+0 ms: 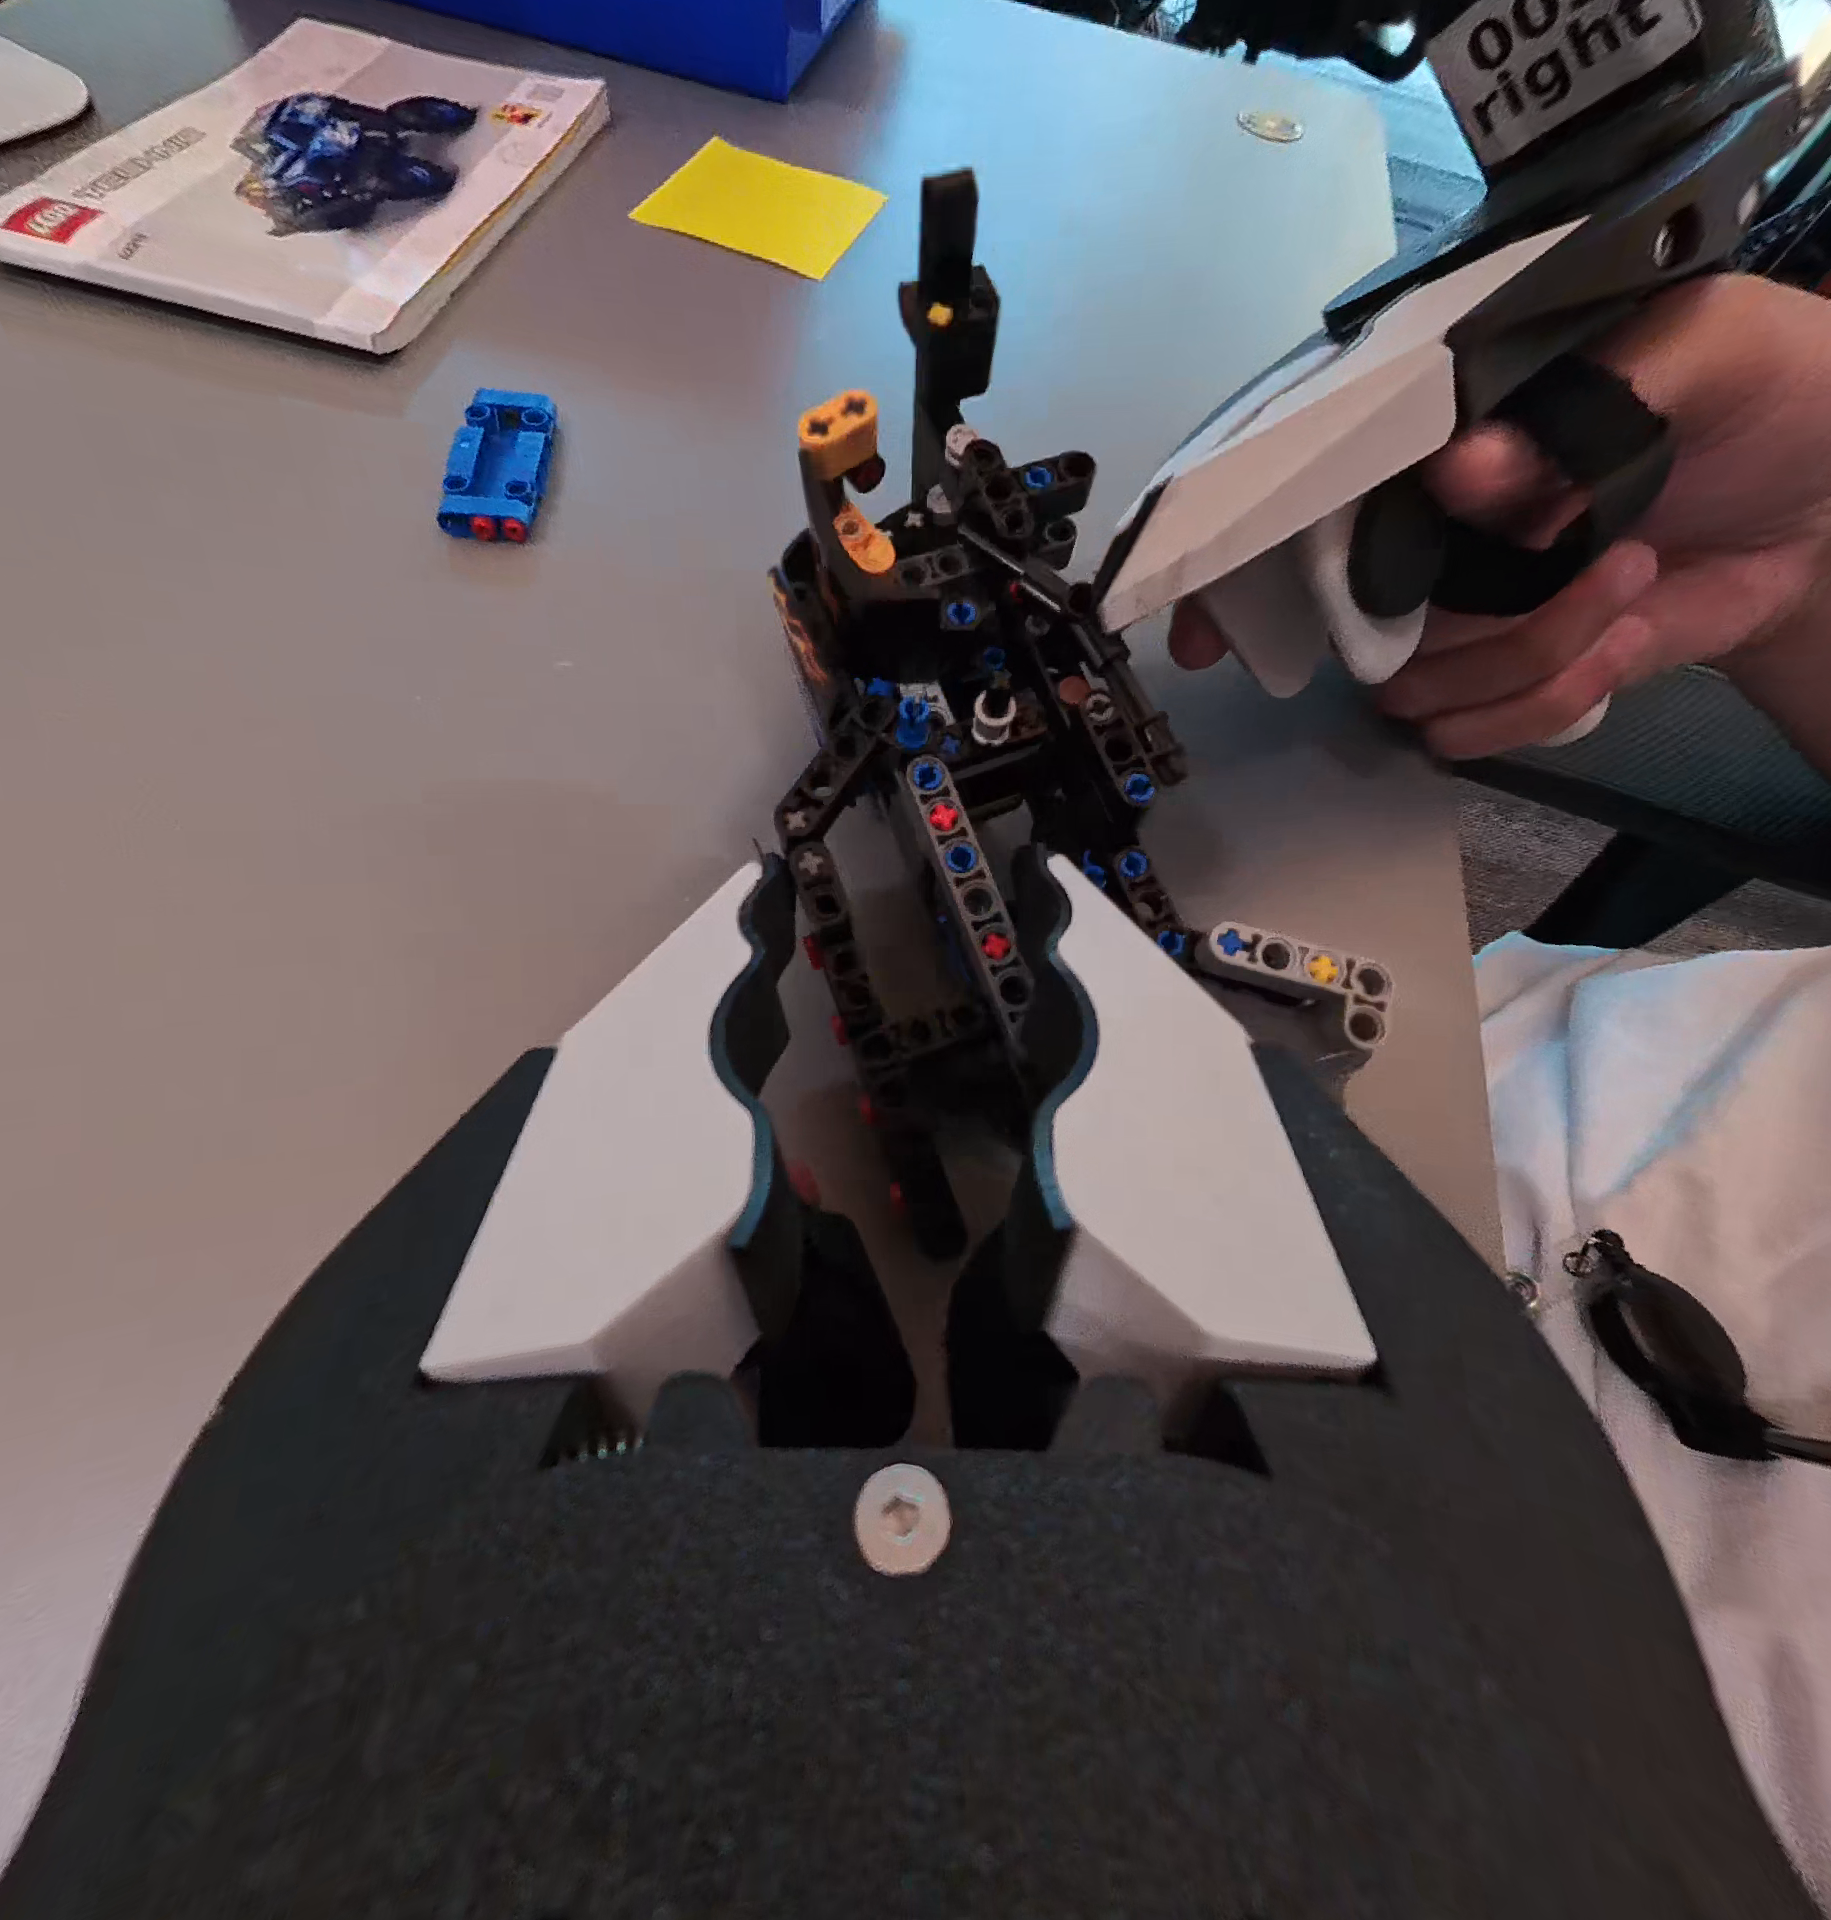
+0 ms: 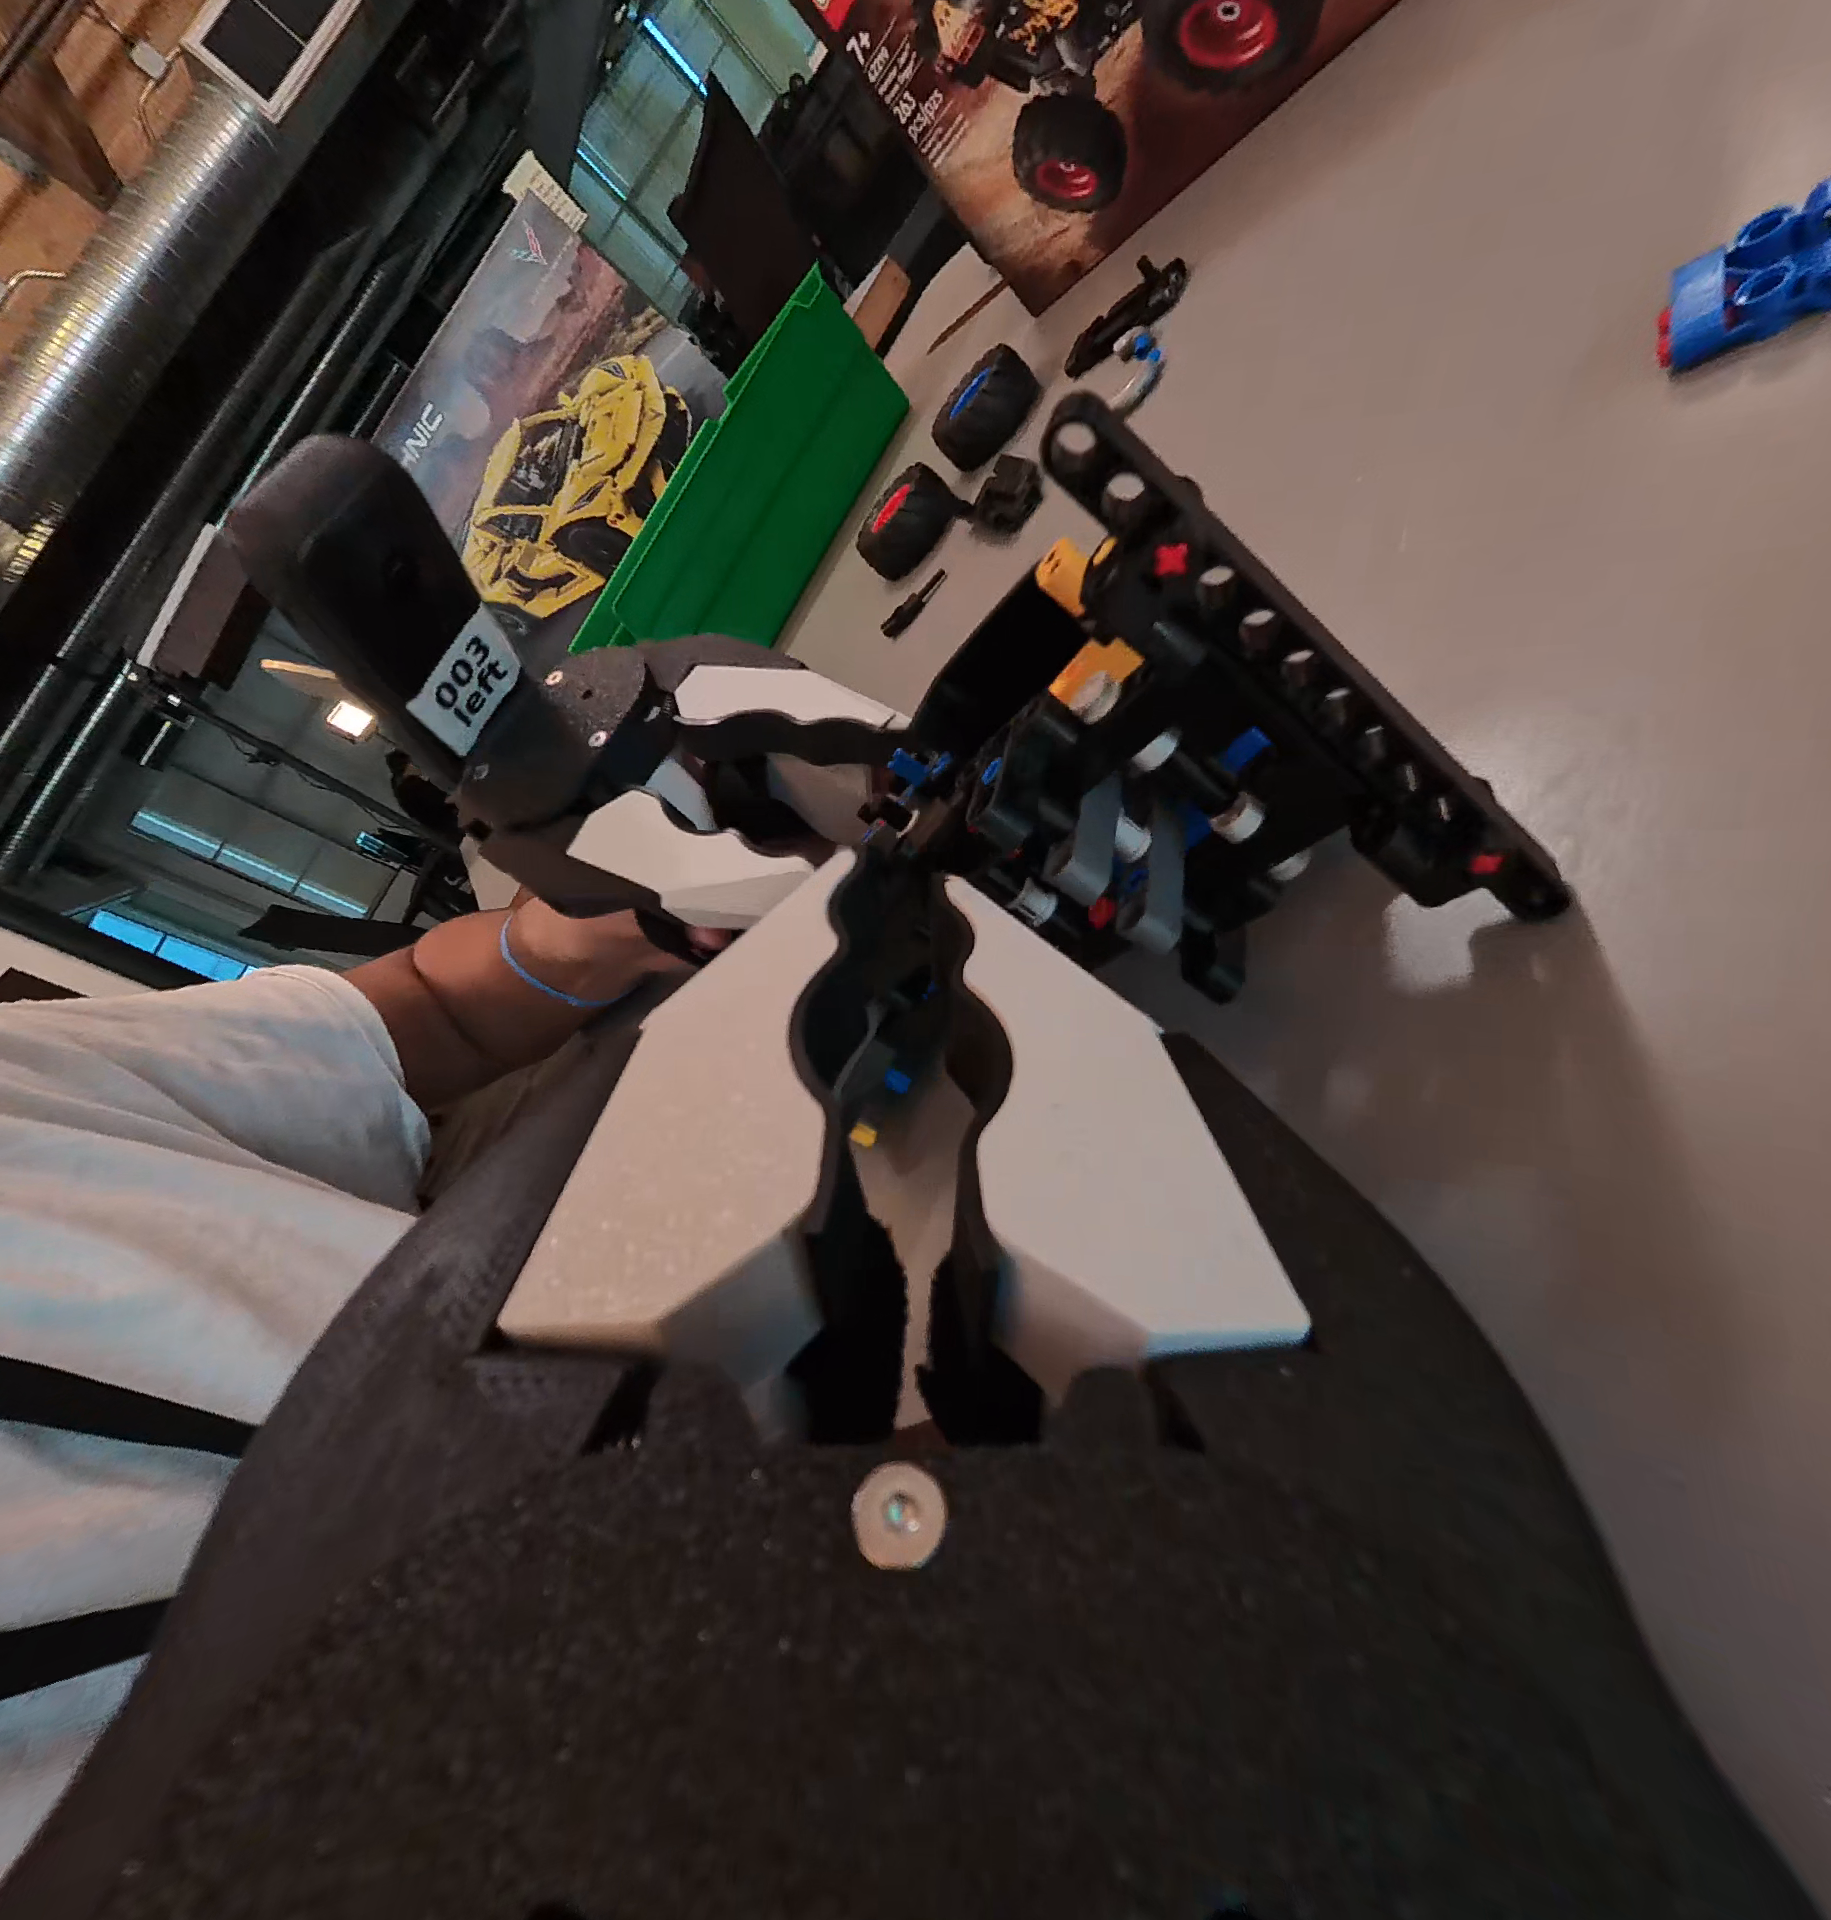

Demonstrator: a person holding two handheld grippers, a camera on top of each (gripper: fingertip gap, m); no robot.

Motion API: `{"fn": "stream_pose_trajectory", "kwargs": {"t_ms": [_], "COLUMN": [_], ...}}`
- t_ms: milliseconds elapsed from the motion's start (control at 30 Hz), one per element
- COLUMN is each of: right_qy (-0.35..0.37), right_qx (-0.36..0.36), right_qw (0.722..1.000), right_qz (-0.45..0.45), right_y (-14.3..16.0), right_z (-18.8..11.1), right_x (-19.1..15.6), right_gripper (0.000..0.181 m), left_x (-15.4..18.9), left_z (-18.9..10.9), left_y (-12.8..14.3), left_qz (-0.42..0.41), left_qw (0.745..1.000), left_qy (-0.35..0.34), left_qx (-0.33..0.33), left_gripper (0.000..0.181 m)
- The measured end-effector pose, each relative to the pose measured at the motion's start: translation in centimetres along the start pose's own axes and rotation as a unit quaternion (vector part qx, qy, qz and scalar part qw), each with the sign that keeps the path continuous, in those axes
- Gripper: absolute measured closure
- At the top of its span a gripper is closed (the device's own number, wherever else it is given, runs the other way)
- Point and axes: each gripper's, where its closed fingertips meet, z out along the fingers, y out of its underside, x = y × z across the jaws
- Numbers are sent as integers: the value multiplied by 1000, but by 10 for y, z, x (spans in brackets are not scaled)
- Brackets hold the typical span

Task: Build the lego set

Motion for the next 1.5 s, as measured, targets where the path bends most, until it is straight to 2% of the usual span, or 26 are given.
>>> {"fn": "stream_pose_trajectory", "kwargs": {"t_ms": [267, 433, 533, 633, 833, 900, 967, 1067, 1200, 1367, 1500], "right_qy": [-18, 31, 10, -63, -61, -58, -55, -52, -46, -33, -38], "right_qx": [23, 7, -15, -29, -29, -13, -3, -3, -3, 12, 37], "right_qw": [999, 992, 999, 994, 992, 992, 990, 991, 993, 994, 989], "right_qz": [-23, -122, -28, 81, 105, 114, 127, 122, 107, 100, 140], "right_y": [-3, -1, 1, 4, 6, 1, 0, 4, 8, 5, 3], "right_z": [-4, -2, -2, -2, 1, 2, 3, 6, 11, 9, 8], "right_x": [-8, -2, 0, -5, -3, -1, 0, -4, -9, -7, -6], "right_gripper": [176, 175, 173, 175, 176, 176, 176, 175, 176, 174, 175], "left_x": [2, 1, 0, 1, -7, -6, 8, 25, 26, 28, 29], "left_z": [0, 2, 2, 3, -5, -20, -27, -13, 3, 7, 7], "left_y": [-2, -1, -1, -2, -9, -26, -37, -26, -16, -17, -17], "left_qz": [48, 48, 52, 62, 134, 152, 166, 151, 99, 133, 185], "left_qw": [998, 998, 998, 997, 987, 980, 978, 987, 995, 990, 979], "left_qy": [-38, -38, -41, -38, -93, -119, -104, -55, -24, -41, -89], "left_qx": [7, 1, 1, 1, 5, 45, 69, 26, 6, 2, 4], "left_gripper": [140, 140, 140, 140, 139, 144, 148, 139, 147, 158, 164]}}
